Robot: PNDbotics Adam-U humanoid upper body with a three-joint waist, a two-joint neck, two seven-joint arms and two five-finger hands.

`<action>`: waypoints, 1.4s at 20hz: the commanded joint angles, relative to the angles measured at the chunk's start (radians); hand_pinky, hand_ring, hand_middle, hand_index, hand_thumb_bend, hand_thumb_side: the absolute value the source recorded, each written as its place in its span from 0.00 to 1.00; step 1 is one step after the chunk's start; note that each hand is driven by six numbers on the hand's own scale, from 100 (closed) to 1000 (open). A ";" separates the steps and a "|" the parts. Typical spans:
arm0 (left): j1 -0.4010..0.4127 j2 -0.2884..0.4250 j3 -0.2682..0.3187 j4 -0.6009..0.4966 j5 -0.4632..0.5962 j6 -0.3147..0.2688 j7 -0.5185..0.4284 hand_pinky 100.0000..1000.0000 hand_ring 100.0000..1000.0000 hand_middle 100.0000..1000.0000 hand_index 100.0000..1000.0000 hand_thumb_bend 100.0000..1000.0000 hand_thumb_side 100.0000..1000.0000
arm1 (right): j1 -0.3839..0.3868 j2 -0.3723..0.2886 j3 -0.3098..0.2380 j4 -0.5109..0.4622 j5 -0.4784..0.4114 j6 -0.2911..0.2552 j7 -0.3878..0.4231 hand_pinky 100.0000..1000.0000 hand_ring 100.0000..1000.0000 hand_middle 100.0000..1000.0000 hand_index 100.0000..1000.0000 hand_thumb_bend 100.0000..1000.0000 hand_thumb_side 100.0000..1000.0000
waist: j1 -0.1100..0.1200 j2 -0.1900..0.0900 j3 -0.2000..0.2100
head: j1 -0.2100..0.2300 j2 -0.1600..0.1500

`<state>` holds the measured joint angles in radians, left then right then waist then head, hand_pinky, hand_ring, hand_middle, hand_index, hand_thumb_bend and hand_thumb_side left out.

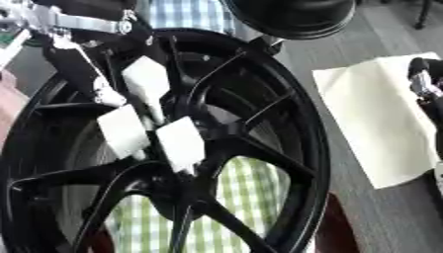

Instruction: Pull the pin out of the wheel hub.

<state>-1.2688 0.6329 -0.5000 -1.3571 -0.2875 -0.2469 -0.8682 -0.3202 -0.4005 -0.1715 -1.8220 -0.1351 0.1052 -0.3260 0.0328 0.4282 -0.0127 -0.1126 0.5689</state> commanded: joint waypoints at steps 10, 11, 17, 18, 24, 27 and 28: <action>-0.030 0.014 0.019 -0.010 0.064 -0.031 -0.039 0.70 0.52 0.32 0.44 0.20 0.07 | -0.001 -0.013 -0.005 -0.009 -0.013 -0.002 -0.003 0.79 0.74 0.54 0.66 0.19 0.36 | -0.003 -0.020 0.000 | 0.004 -0.006; -0.031 0.015 0.023 -0.010 0.065 -0.030 -0.039 0.70 0.52 0.32 0.43 0.20 0.07 | -0.001 -0.013 -0.004 -0.009 -0.013 -0.001 -0.003 0.79 0.74 0.54 0.66 0.19 0.36 | -0.003 -0.020 0.000 | 0.003 -0.005; -0.041 0.022 0.045 -0.018 0.101 -0.011 -0.039 0.68 0.47 0.23 0.32 0.24 0.00 | 0.001 -0.014 -0.005 -0.008 -0.015 -0.001 -0.003 0.79 0.74 0.54 0.67 0.19 0.37 | -0.004 -0.026 0.002 | -0.002 0.003; -0.042 0.024 0.048 -0.021 0.104 -0.007 -0.039 0.68 0.47 0.22 0.31 0.25 0.00 | 0.001 -0.014 -0.005 -0.008 -0.015 -0.001 -0.003 0.79 0.74 0.54 0.67 0.19 0.37 | -0.004 -0.028 0.002 | -0.003 0.005; -0.049 0.043 0.084 -0.042 0.129 0.012 -0.039 0.67 0.44 0.18 0.28 0.32 0.00 | 0.004 -0.017 -0.008 -0.008 -0.016 -0.002 -0.005 0.79 0.74 0.54 0.67 0.18 0.37 | -0.005 -0.036 0.005 | -0.007 0.009; -0.051 0.055 0.106 -0.050 0.148 0.024 -0.039 0.66 0.44 0.18 0.27 0.33 0.00 | 0.005 -0.018 -0.009 -0.008 -0.016 -0.002 -0.005 0.79 0.74 0.54 0.67 0.18 0.38 | -0.005 -0.039 0.007 | -0.008 0.012; -0.052 0.060 0.116 -0.053 0.155 0.028 -0.039 0.66 0.44 0.18 0.27 0.33 0.00 | 0.005 -0.018 -0.009 -0.008 -0.015 -0.002 -0.005 0.79 0.74 0.54 0.67 0.17 0.38 | -0.005 -0.040 0.008 | -0.009 0.014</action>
<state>-1.2947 0.6580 -0.4108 -1.3934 -0.1457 -0.2136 -0.8959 -0.3109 -0.3997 -0.1718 -1.8188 -0.1426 0.1039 -0.3285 0.0305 0.4236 -0.0056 -0.1179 0.5796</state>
